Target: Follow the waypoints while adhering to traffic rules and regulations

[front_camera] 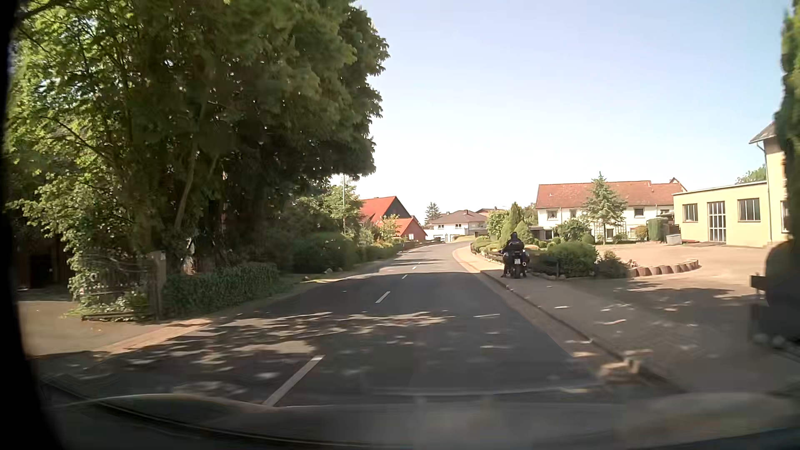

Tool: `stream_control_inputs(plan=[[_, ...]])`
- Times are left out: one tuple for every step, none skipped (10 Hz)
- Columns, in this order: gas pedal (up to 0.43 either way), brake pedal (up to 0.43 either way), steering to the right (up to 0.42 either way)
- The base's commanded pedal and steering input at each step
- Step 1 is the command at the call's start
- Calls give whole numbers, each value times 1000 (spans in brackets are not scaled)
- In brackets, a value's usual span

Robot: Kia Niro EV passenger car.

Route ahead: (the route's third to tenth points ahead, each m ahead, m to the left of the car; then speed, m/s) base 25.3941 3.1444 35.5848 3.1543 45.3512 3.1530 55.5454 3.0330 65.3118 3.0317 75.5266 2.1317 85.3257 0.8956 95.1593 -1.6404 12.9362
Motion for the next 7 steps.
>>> stream_control_inputs(plan=[[138,6,-1],[138,6,-1],[138,6,-1],[138,6,-1],[138,6,1],[138,6,3],[138,6,3]])
